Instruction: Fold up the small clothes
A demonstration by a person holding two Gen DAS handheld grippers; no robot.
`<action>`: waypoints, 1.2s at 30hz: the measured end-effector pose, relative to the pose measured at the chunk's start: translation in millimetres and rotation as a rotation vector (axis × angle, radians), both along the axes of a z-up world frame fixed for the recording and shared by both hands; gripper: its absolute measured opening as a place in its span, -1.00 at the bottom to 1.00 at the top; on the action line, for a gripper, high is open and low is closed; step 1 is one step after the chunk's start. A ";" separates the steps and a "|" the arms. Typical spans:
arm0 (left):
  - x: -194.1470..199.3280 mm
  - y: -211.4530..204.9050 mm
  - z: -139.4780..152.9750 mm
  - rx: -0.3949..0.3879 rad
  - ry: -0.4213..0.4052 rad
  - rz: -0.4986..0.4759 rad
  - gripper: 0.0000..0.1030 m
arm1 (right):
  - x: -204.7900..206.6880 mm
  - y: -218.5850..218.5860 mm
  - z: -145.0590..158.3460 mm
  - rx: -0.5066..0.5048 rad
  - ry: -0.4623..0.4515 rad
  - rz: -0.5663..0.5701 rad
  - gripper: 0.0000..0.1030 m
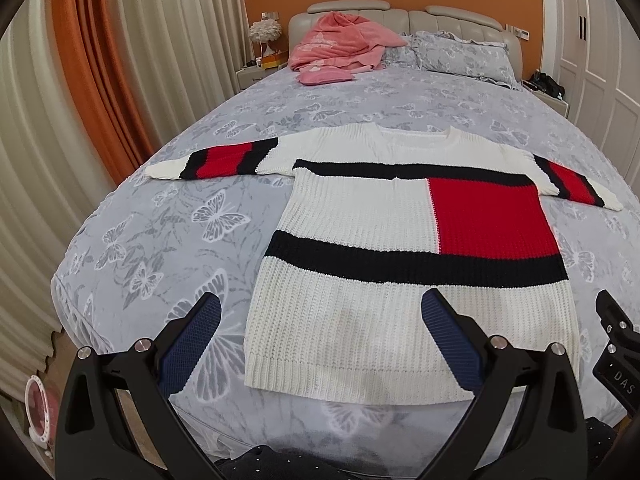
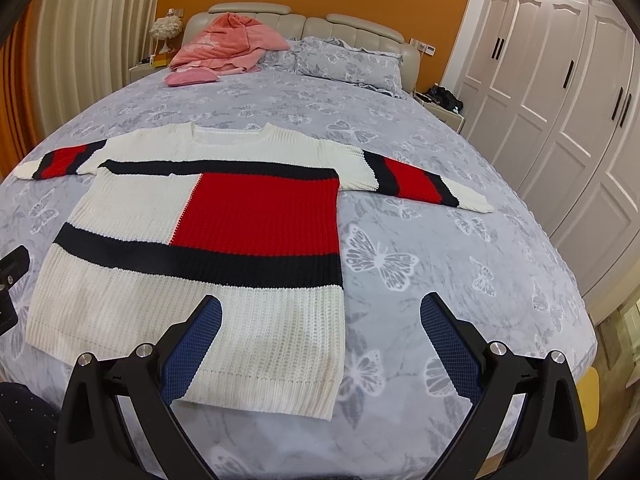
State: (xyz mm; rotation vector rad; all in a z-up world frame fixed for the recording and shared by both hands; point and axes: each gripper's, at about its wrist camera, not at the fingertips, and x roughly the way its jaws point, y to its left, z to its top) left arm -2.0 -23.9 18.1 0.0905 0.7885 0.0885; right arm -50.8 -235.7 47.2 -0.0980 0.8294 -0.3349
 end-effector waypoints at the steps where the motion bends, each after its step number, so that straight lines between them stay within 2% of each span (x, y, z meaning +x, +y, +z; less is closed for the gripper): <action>1: 0.6 -0.6 -0.1 0.008 0.004 -0.002 0.91 | 0.6 0.5 -0.5 -0.005 0.008 -0.003 0.90; 8: 10.0 -3.6 3.8 0.012 0.019 -0.009 0.91 | 3.4 -2.3 2.7 -0.031 0.047 -0.002 0.90; 11: 18.7 -7.4 7.3 0.047 0.008 -0.022 0.91 | 9.3 -8.4 17.4 -0.076 0.004 -0.009 0.90; 13: 23.9 -9.0 8.7 0.067 0.015 -0.028 0.91 | 16.0 -14.0 18.6 -0.056 0.009 -0.024 0.90; 17: 23.9 -0.2 18.8 0.010 -0.021 0.001 0.91 | 18.6 -23.3 20.0 0.026 0.011 -0.053 0.90; 21: 13.7 2.3 24.0 0.015 -0.037 0.016 0.91 | 2.6 -16.2 17.4 0.023 -0.003 -0.037 0.90; 24: 8.8 -2.0 26.2 0.033 -0.061 0.009 0.91 | 5.2 -9.1 13.8 0.000 -0.007 -0.021 0.90; 36: 14.7 -5.3 5.1 0.037 -0.021 0.008 0.91 | 13.6 -3.1 -6.0 -0.004 0.036 -0.002 0.90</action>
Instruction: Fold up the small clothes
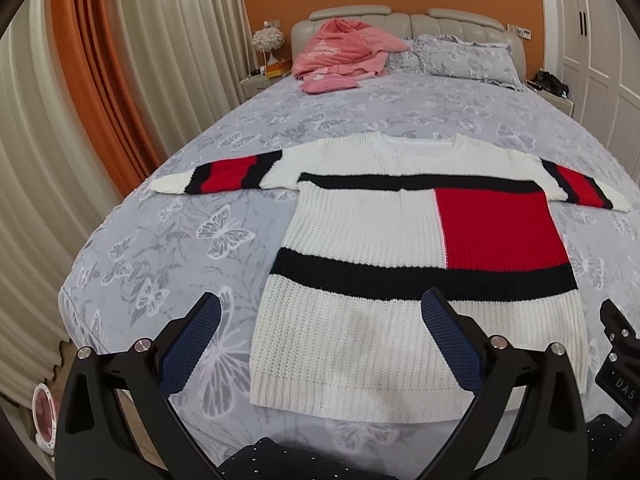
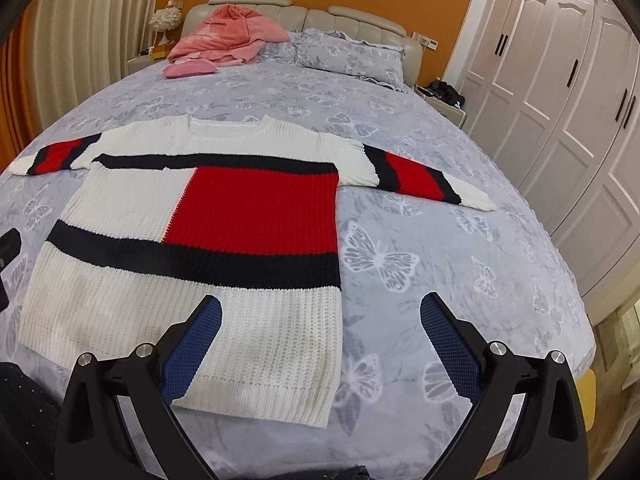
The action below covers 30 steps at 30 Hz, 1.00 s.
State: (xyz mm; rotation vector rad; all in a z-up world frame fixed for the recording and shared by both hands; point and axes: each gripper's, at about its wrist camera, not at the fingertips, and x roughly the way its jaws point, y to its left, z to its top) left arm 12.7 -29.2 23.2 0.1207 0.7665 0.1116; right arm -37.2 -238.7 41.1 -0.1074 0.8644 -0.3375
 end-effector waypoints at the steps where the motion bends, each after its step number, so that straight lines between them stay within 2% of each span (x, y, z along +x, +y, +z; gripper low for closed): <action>1: 0.6 -1.1 -3.4 0.010 0.006 -0.002 0.91 | 1.2 0.0 -1.4 0.001 0.004 -0.001 0.90; 4: 1.9 -1.4 -10.6 0.016 0.033 -0.009 0.91 | 3.8 0.9 -5.0 0.001 0.014 0.001 0.90; 17: 7.2 -2.8 -14.4 -0.003 0.053 -0.023 0.91 | 6.9 4.6 -8.7 -0.007 0.027 0.003 0.90; 22: 7.8 -3.8 -11.4 -0.010 0.051 -0.036 0.91 | 10.7 -3.3 -9.6 0.044 0.049 -0.002 0.90; 25: 12.4 -6.8 -7.4 0.004 0.040 -0.061 0.91 | 19.2 -30.5 -8.5 0.184 0.072 -0.017 0.90; 28: 22.5 -12.5 -1.9 0.012 0.031 -0.088 0.91 | 38.2 -77.6 -7.0 0.217 0.064 -0.061 0.90; 30: 36.2 -15.3 2.0 -0.019 0.031 -0.104 0.91 | 56.3 -118.1 -9.1 0.246 0.067 -0.107 0.90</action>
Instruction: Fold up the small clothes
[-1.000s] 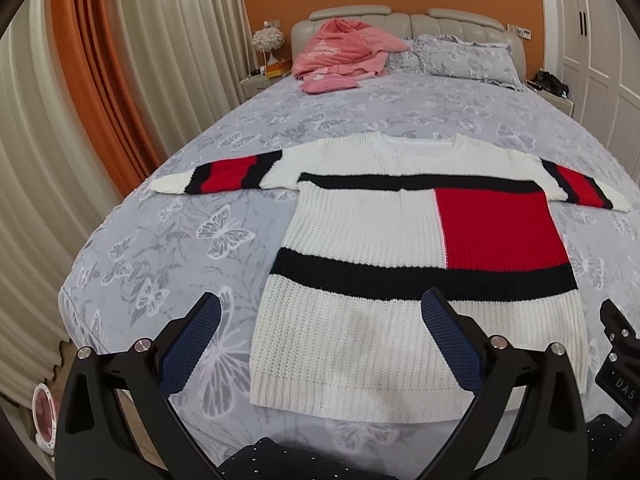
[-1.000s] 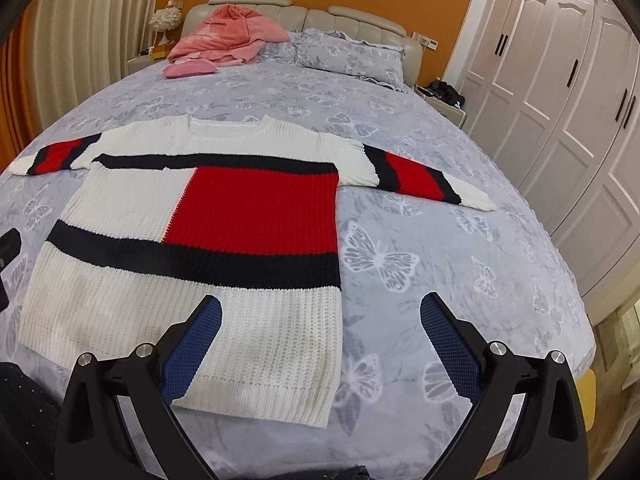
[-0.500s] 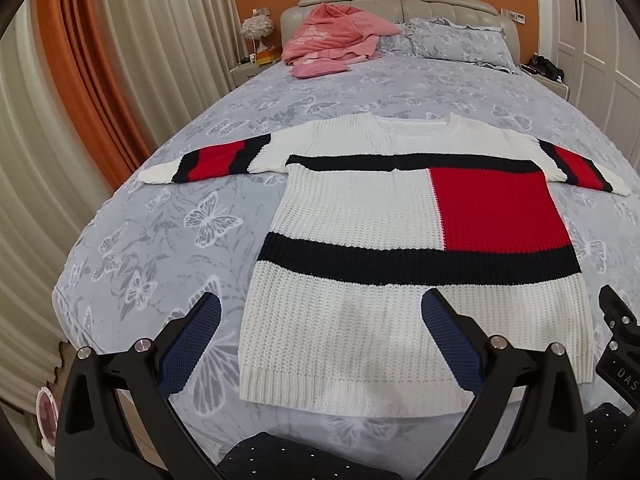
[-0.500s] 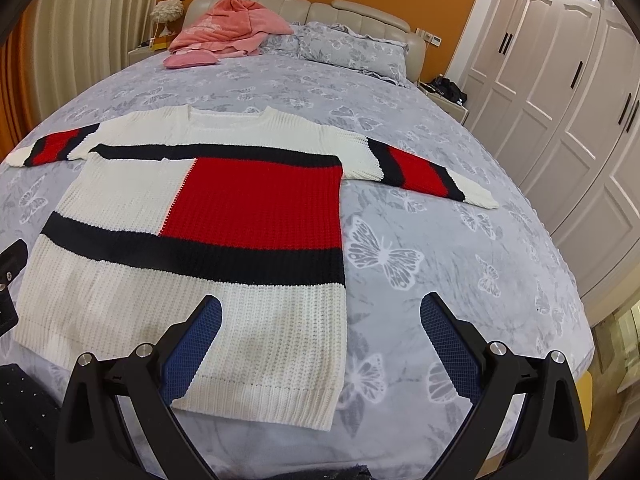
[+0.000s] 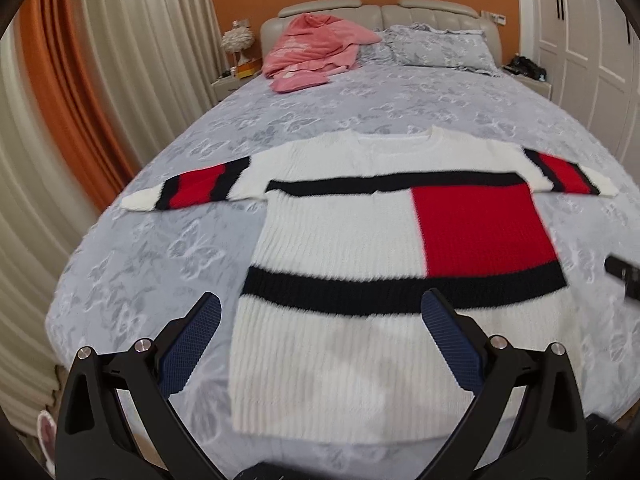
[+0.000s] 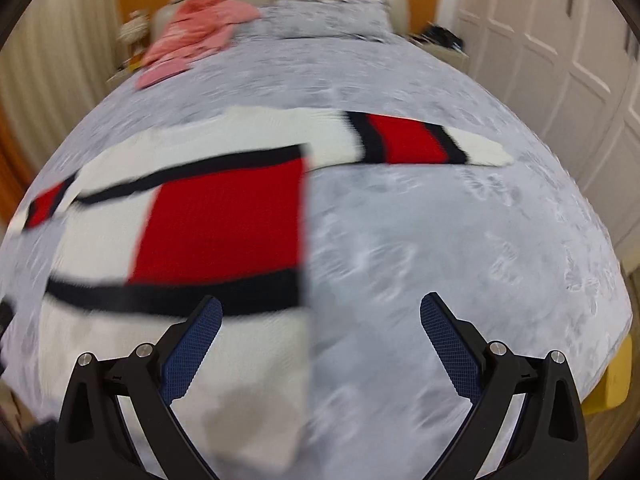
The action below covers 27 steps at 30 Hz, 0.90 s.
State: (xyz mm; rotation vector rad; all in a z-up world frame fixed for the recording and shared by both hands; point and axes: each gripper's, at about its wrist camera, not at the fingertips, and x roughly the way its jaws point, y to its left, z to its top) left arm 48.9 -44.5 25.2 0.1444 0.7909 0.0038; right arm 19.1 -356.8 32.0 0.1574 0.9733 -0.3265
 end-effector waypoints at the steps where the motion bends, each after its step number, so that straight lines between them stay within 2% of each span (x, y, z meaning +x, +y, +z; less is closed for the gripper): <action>1: 7.5 -1.4 1.4 -0.020 0.002 -0.004 0.91 | 10.5 -24.4 -1.1 0.020 0.001 -0.034 0.90; 4: 29.3 -7.0 1.6 -0.075 0.004 -0.011 0.91 | 49.2 -127.4 -7.5 0.115 -0.022 -0.194 0.88; 8: 56.7 -19.3 -9.4 -0.101 0.010 -0.007 0.91 | 90.8 -238.5 -24.2 0.246 -0.062 -0.385 0.75; 12: 79.5 -31.4 -26.4 -0.097 0.024 -0.013 0.91 | 130.4 -306.7 -47.9 0.300 -0.047 -0.497 0.62; 14: 89.4 -37.9 -36.1 -0.094 0.032 -0.020 0.91 | 146.7 -329.5 -61.8 0.325 -0.042 -0.529 0.48; 18: 101.1 -48.7 -52.8 -0.077 0.047 -0.043 0.91 | 169.7 -352.0 -95.0 0.356 0.022 -0.580 0.40; 20: 104.7 -51.9 -60.2 -0.069 0.054 -0.053 0.91 | 172.5 -358.4 -110.1 0.379 0.024 -0.610 0.04; 21: 106.0 -51.9 -62.9 -0.069 0.057 -0.054 0.91 | 172.6 -359.4 -114.3 0.386 0.020 -0.620 -0.03; 22: 107.4 -51.3 -65.1 -0.072 0.061 -0.056 0.91 | 172.2 -359.8 -114.9 0.382 -0.007 -0.628 -0.31; 23: 109.0 -51.3 -66.7 -0.072 0.062 -0.055 0.91 | 172.3 -361.4 -114.0 0.396 -0.033 -0.620 -0.88; 25: 110.7 -48.8 -69.6 -0.073 0.069 -0.051 0.91 | 176.4 -358.7 -102.6 0.432 -0.088 -0.601 -0.89; 27: 111.4 -46.3 -69.0 -0.081 0.069 -0.045 0.91 | 183.3 -346.3 -74.7 0.429 -0.184 -0.533 -0.90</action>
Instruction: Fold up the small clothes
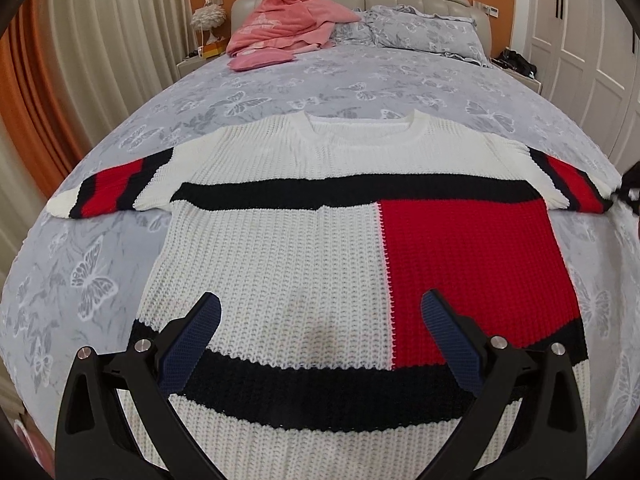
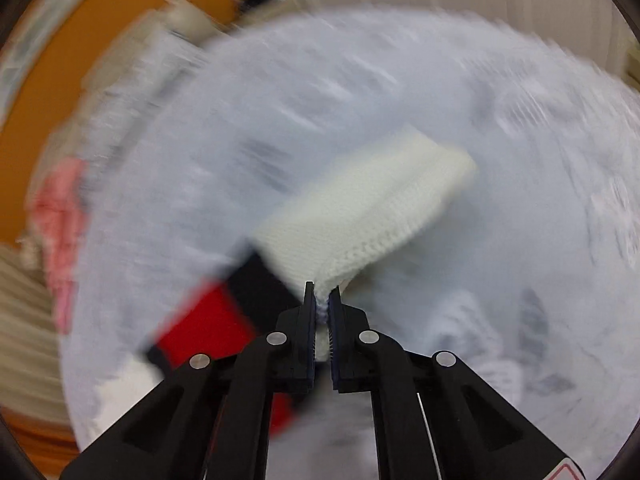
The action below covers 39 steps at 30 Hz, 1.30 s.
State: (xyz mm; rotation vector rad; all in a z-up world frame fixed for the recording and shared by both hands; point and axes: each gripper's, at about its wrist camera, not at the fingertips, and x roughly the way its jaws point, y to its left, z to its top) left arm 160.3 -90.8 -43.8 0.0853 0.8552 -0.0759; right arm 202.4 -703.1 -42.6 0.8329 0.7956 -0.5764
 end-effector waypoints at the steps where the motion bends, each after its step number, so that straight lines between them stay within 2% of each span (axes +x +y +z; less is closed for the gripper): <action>1: 0.2 3.1 1.6 -0.010 -0.002 0.005 0.91 | 6.2 10.6 16.8 -0.025 -0.040 0.038 -0.90; 4: 1.1 9.8 6.0 -0.030 -0.009 0.022 0.91 | 32.7 67.9 75.1 -0.087 -0.175 0.222 -0.90; 6: 1.6 16.0 11.4 -0.059 -0.013 0.037 0.91 | 53.8 127.5 111.2 -0.126 -0.250 0.384 -0.90; 8: 2.9 23.5 18.1 -0.090 -0.016 0.051 0.91 | 75.5 199.9 135.0 -0.139 -0.301 0.566 -0.90; 10: 4.2 30.8 25.0 -0.119 -0.022 0.062 0.91 | 93.2 265.8 142.7 -0.132 -0.319 0.713 -0.90; 13: 9.4 46.1 36.6 -0.172 -0.031 0.079 0.91 | 118.1 380.2 126.7 -0.133 -0.299 0.930 -0.90; 15: 15.3 54.8 39.7 -0.201 -0.026 0.091 0.91 | 129.8 429.0 105.8 -0.103 -0.270 1.012 -0.88; 16: 20.2 60.2 39.8 -0.218 -0.014 0.097 0.91 | 138.5 459.8 84.6 -0.087 -0.233 1.066 -0.80; 19: 35.7 75.0 34.5 -0.268 0.030 0.114 0.91 | 149.7 508.4 35.5 -0.092 -0.107 1.166 -0.57; 20: 42.5 80.4 31.0 -0.282 0.045 0.120 0.91 | 144.3 516.4 24.2 -0.117 -0.077 1.179 -0.57; 22: 56.3 89.4 24.0 -0.300 0.074 0.130 0.91 | 124.7 506.3 28.1 -0.120 -0.116 1.160 -0.50; 23: 62.6 93.0 21.4 -0.317 0.085 0.130 0.91 | 111.7 488.0 36.4 -0.116 -0.145 1.121 -0.21; 24: 69.4 96.0 18.6 -0.336 0.092 0.133 0.91 | 96.6 465.3 43.3 -0.136 -0.167 1.055 -0.02; 25: 80.6 98.9 15.2 -0.361 0.101 0.145 0.91 | 80.3 442.8 48.7 -0.182 -0.173 0.985 0.31; 26: 88.6 99.6 12.5 -0.384 0.105 0.148 0.91 | 68.3 431.3 51.4 -0.225 -0.168 0.935 0.37; 28: 110.3 95.1 8.8 -0.433 0.130 0.149 0.91 | 41.8 389.8 48.6 -0.347 -0.090 0.808 0.37; 30: 136.7 82.9 2.8 -0.492 0.171 0.141 0.91 | 26.7 356.0 30.0 -0.349 -0.007 0.748 0.37; 34: 187.3 60.5 -30.7 -0.496 0.283 0.201 0.91 | 27.9 331.0 -8.1 -0.328 0.106 0.715 0.37; 36: 199.5 53.2 -41.4 -0.471 0.298 0.237 0.70 | 38.7 332.3 -23.6 -0.319 0.129 0.736 0.37; 37: 203.6 50.0 -44.1 -0.464 0.298 0.231 0.37 | 41.8 332.5 -27.6 -0.313 0.131 0.740 0.37; 38: 209.0 45.8 -46.5 -0.460 0.306 0.199 -0.09 | 48.9 334.0 -32.2 -0.303 0.132 0.746 0.33; 39: 211.7 44.4 -47.7 -0.453 0.313 0.185 -0.33 | 55.9 335.8 -34.9 -0.291 0.127 0.750 0.27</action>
